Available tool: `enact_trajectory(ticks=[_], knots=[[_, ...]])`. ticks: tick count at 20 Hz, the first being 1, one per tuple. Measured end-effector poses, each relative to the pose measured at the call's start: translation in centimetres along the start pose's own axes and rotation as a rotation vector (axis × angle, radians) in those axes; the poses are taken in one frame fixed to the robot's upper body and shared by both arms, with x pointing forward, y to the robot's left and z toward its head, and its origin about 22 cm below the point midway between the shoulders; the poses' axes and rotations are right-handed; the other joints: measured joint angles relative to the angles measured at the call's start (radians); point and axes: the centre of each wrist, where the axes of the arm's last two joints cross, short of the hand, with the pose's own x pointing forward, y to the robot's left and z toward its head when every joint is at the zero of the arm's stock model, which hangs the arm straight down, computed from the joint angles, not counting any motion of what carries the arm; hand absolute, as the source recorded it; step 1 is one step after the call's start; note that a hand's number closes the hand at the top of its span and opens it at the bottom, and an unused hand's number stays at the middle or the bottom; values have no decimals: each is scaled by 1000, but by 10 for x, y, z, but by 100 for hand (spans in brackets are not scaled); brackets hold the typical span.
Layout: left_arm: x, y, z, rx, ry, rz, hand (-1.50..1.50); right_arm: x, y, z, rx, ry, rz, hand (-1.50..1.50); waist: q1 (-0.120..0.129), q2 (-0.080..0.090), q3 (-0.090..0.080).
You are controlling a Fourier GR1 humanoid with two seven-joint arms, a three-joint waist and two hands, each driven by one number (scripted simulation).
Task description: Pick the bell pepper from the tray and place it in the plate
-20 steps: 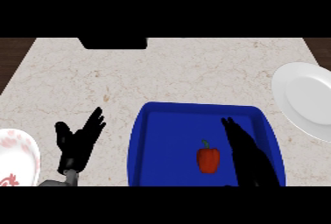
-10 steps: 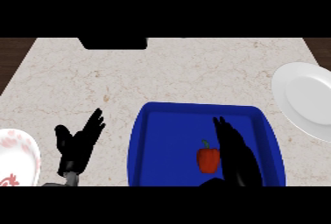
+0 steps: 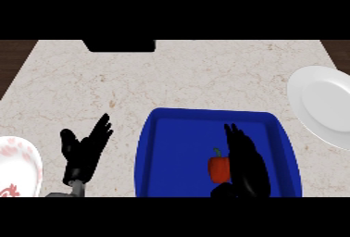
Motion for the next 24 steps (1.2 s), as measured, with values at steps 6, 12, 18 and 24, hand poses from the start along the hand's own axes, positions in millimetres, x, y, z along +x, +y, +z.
enact_trajectory(ticks=[6, 12, 18, 24], knots=[[3, 4, 2, 0, -4, -4, 0, -5, 18, -15, 39, 8, 13, 150, 0, 0, 0], [-4, 11, -1, -1, -7, -4, 0, -7, 26, -19, 79, -40, 113, 150, 1, -2, 1], [-3, 4, -2, 1, -13, -5, 0, -12, 24, -22, 34, -68, 151, 150, 1, -4, 1], [-8, 13, 2, 23, -5, 2, 0, -67, 21, 19, 106, -362, 236, 150, -24, -9, 2]])
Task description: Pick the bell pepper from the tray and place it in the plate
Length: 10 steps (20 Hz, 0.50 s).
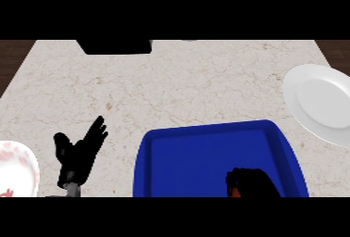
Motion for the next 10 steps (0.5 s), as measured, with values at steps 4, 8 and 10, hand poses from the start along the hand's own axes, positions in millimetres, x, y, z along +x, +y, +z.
enact_trajectory(ticks=[4, 8, 10], knots=[[-2, 5, 4, 15, 4, 1, 0, -19, -10, 40, -64, -224, -28, 150, -19, -5, 2], [-3, 5, 6, 25, 4, 8, 0, -31, -38, 65, -251, -357, -115, 150, -30, -5, 2], [-3, 8, 6, 29, 0, 9, 0, -41, -50, 77, -331, -375, -165, 150, -31, -4, 2]])
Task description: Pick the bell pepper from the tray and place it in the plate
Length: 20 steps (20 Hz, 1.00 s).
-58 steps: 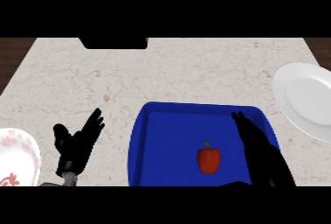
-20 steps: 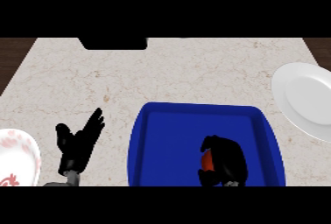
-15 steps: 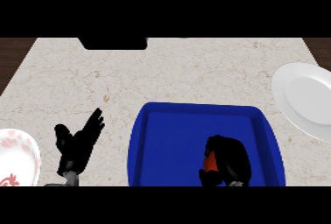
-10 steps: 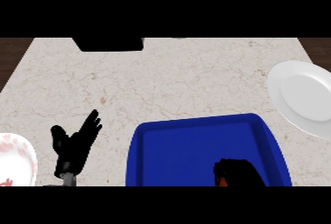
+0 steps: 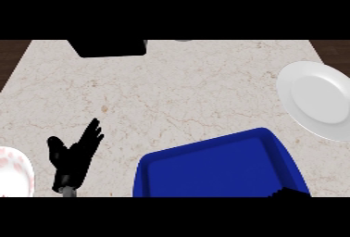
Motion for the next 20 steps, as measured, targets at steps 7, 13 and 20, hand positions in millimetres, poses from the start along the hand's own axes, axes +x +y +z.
enact_trajectory(ticks=[7, 13, 20], knots=[[3, -5, -2, -17, -4, 3, 0, -30, -36, 26, -240, 89, -168, 150, 15, 6, 0], [7, -12, -6, -40, -3, -6, 0, -87, -63, 33, -384, 170, -318, 150, 38, 11, -1], [8, -16, -8, -66, -6, -18, 0, -177, -90, 27, -534, 219, -326, 150, 65, 15, -1]])
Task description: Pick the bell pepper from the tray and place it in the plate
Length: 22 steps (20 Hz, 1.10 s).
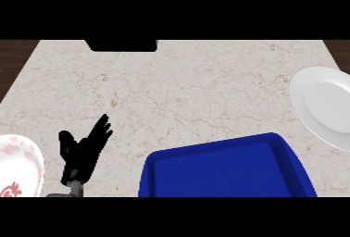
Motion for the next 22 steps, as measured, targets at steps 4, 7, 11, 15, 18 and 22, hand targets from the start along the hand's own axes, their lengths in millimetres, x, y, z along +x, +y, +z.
enact_trajectory(ticks=[4, 7, 11, 15, 18, 22], knots=[[7, -4, -3, -10, 0, -6, 0, -32, -7, -33, -91, 21, 24, 150, 12, 3, 0], [10, -6, -8, -18, 1, -5, 0, -52, -10, -60, -123, 21, 32, 150, 20, 6, 0], [8, -13, -6, -29, -1, -9, 0, -70, -15, -91, -149, 29, 45, 150, 31, 9, 0], [8, -16, -8, -35, -8, -11, 0, -81, -17, -110, -169, 29, 51, 150, 38, 13, 1], [10, -13, -8, -44, -16, -19, 0, -86, -21, -116, -159, 72, 71, 150, 49, 17, 2], [11, -22, -8, -69, -26, -23, 0, -90, -20, -117, -32, 186, 189, -150, 75, 27, 3]])
